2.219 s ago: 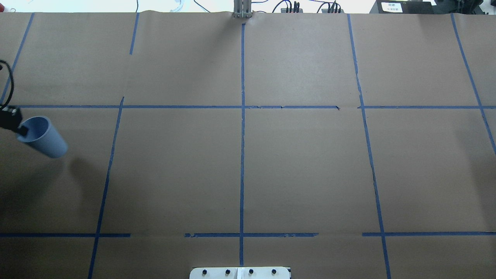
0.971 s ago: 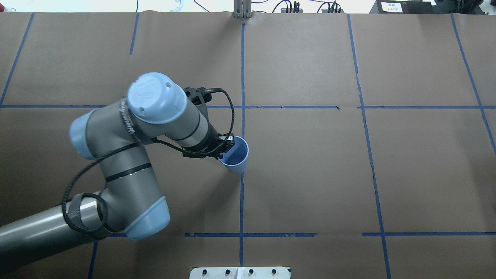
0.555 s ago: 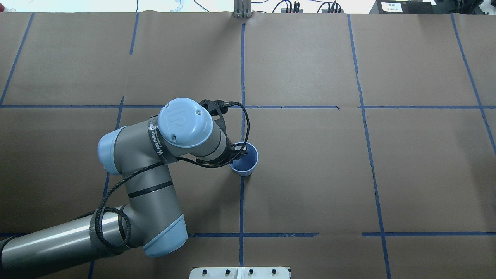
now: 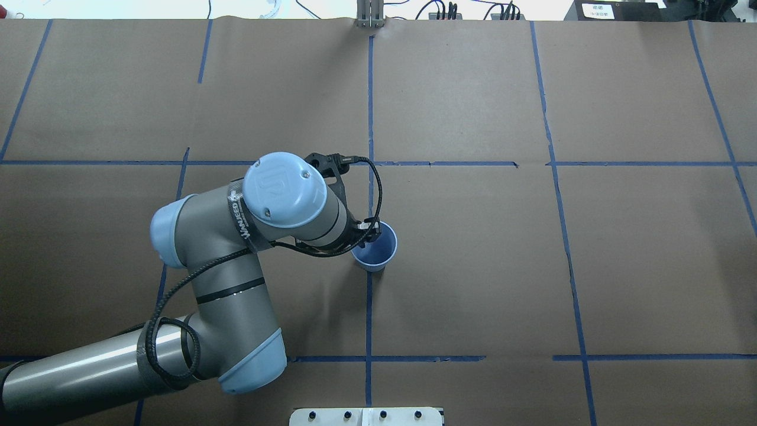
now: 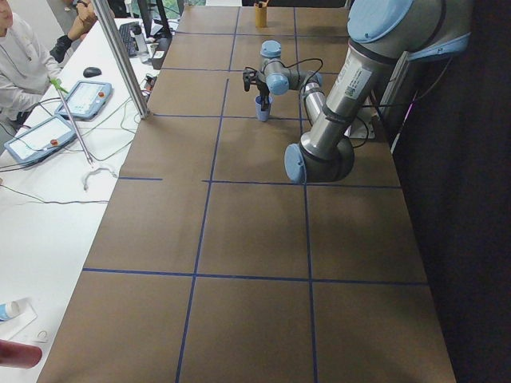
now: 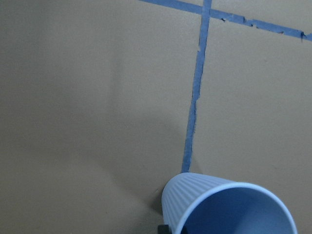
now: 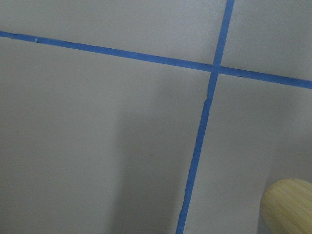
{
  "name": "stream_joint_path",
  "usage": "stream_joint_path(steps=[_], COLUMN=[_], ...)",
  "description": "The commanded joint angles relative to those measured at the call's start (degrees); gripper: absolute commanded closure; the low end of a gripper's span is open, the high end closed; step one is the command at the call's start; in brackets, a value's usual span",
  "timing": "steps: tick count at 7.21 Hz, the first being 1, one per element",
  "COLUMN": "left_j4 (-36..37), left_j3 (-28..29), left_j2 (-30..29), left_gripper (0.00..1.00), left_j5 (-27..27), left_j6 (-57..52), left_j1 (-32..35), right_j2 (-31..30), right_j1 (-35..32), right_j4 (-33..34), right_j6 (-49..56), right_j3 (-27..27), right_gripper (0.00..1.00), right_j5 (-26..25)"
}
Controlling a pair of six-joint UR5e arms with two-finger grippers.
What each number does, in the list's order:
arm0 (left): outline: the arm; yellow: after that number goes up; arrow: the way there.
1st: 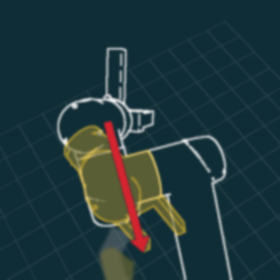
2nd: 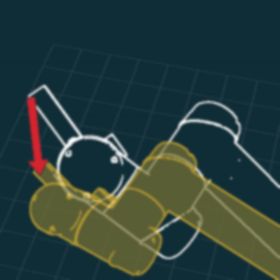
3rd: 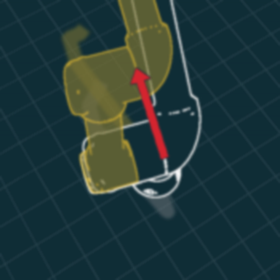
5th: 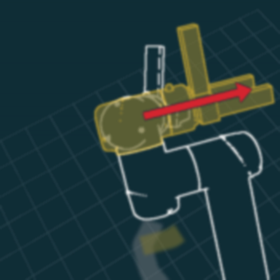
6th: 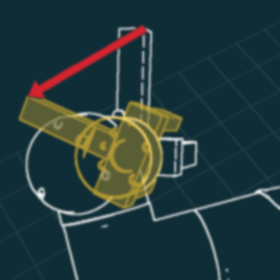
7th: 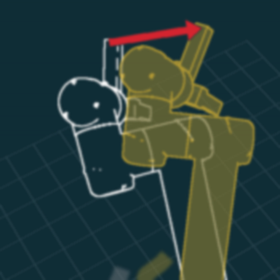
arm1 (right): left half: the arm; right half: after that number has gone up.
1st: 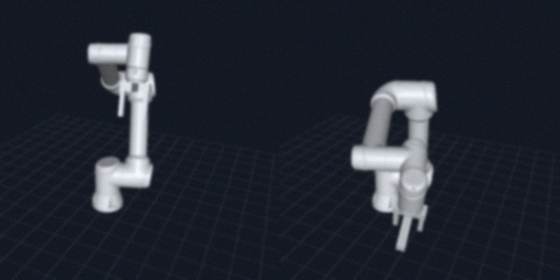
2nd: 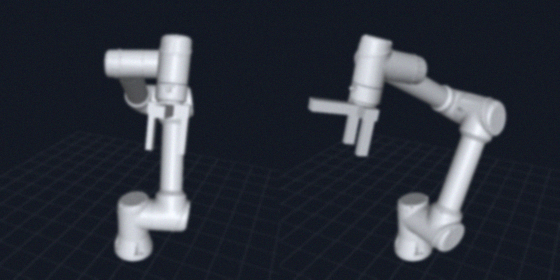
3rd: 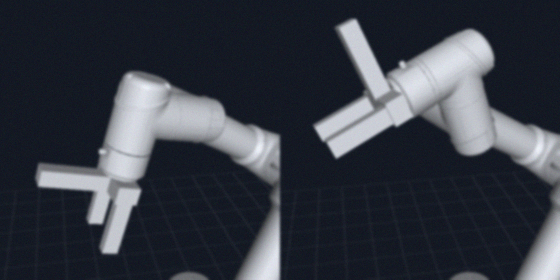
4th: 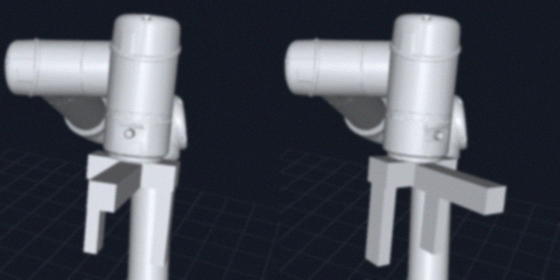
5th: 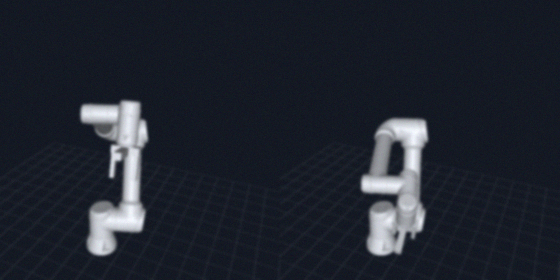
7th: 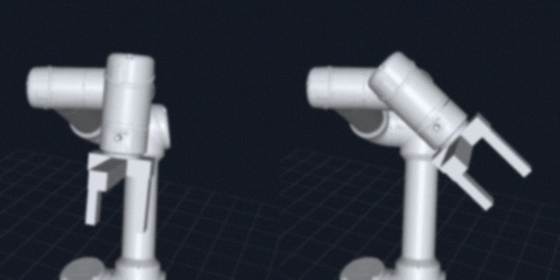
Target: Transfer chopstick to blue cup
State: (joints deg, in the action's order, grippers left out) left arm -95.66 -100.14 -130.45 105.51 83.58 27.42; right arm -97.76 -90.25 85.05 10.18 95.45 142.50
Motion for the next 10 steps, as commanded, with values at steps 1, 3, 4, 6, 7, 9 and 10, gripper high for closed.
stream_joint_path(steps=[1, 3, 4, 6, 7, 9, 10], left_j4=[0.73, 5.55, 4.87, 5.3, 5.04, 4.87, 4.95], left_j3=[-4.34, -8.91, -8.93, -9.02, -9.02, -9.11, -9.19], left_j2=[0.72, 5.0, 7.9, 8.54, 9.94, 10.74, 10.74], left_gripper=[0.0, 0.0, 0.0, 0.0, 0.0, 0.0, 0.0], left_j5=[4.86, 9.77, 11.19, 11.12, 11.12, 11.12, 11.12], left_j6=[0.53, 0.19, 0.01, -3.75, -3.77, -3.95, -3.86], left_j1=[5.77, 11.22, 13.69, 14.5, 14.41, 14.41, 14.41], right_j2=[-0.15, -3.91, -5.75, -6.12, -5.69, -5.6, -5.6], right_j1=[-0.1, -3.15, -4.92, -6.16, -6.16, -6.16, -6.16], right_j4=[0.64, 0.74, 0.74, 0.65, 0.13, 0.12, 0.21], right_j6=[-0.51, -1.48, -1.48, -5.58, -11.18, -13.26, -13.35], right_j3=[2.98, 1.76, 1.67, -0.34, -1.14, -1.41, -2.11], right_gripper=[0.02, 0.02, 0.02, 0.07, 0.12, 0.39, 0.5], right_j5=[-8.86, -8.64, -8.9, -9.08, -8.99, -8.99, -8.9])
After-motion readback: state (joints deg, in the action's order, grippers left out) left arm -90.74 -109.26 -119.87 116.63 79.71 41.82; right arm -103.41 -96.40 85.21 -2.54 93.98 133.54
